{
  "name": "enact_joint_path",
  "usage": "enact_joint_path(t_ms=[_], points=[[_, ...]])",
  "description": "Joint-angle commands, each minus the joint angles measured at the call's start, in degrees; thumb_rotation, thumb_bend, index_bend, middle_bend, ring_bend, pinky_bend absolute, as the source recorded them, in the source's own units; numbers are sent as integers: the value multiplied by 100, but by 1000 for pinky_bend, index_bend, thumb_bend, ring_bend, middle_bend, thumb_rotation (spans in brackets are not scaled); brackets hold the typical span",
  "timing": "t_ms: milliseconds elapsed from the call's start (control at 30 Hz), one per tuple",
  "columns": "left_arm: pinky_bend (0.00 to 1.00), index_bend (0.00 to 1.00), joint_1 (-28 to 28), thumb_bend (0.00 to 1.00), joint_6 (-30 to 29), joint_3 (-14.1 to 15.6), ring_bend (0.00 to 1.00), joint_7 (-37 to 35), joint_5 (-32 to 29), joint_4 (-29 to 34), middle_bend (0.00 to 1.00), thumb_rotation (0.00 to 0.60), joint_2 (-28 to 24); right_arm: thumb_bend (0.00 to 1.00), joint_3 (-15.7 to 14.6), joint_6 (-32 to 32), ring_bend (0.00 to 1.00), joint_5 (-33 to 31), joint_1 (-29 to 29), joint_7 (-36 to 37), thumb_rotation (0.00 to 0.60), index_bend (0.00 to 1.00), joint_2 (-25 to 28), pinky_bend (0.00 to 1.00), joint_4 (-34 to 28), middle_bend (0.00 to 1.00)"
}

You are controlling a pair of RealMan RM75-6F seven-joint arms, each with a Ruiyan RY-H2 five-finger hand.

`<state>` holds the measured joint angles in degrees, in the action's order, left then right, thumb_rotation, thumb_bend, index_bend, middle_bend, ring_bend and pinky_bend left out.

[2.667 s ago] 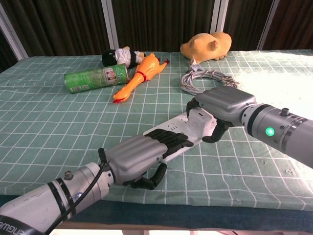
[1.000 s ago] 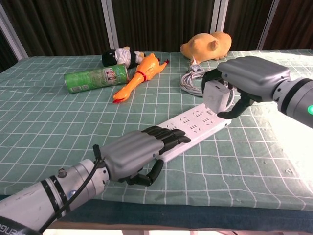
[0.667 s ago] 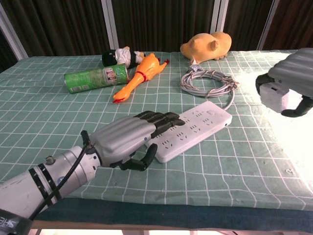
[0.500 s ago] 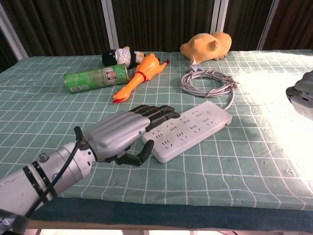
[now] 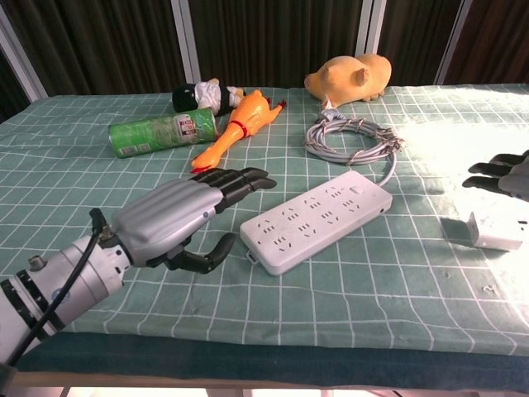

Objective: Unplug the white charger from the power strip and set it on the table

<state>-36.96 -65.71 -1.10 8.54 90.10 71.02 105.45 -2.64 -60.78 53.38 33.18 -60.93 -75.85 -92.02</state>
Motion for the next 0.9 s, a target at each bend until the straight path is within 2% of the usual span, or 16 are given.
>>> enact_joint_path(t_ms=[33,133,200,300,400,500,633,733,900], points=[[43,0,129,614,-140,108,0,-97,57,218,1,600,-239,292,-20,-149,0,250,-59,300,600,0,295,219,-400,2],[45,0,351,604,-279,279,0,-135,28,471,1,600,-639,269,-1,-451,0,541,-265,829,600,0,652,207,-884,0],[45,0,586,603,-502,407,0,-110,3,602,1,600,-965,269,16,-912,0,905,-541,1327,600,0,883,206,-1111,0],[46,0,994,605,-999,556,0,-107,-18,755,0,599,-1537,269,97,-1865,0,1371,-1063,2015,600,0,985,188,-1069,0],[45,0,1489,609,-1732,546,0,-401,-119,764,2,600,-2116,269,164,-2415,0,1476,-1545,2895,600,0,1046,140,-891,0],[44,0,1831,610,-1970,304,0,-720,-637,558,1,600,-2500,267,141,-2678,0,1521,-1976,3786,600,0,1077,113,-590,0],[47,0,2198,593,-1899,192,0,-1193,-1174,704,0,600,-3040,239,51,-2910,0,1655,-2426,4462,600,0,961,90,-87,0],[46,0,2391,589,-2018,117,0,-1619,-1242,556,0,600,-3153,238,101,-3056,0,1814,-2534,4585,600,0,991,74,7,0],[47,0,2446,587,-2182,128,0,-1916,-821,482,0,600,-3230,237,205,-2888,0,1816,-2586,4675,600,0,1016,71,68,0]])
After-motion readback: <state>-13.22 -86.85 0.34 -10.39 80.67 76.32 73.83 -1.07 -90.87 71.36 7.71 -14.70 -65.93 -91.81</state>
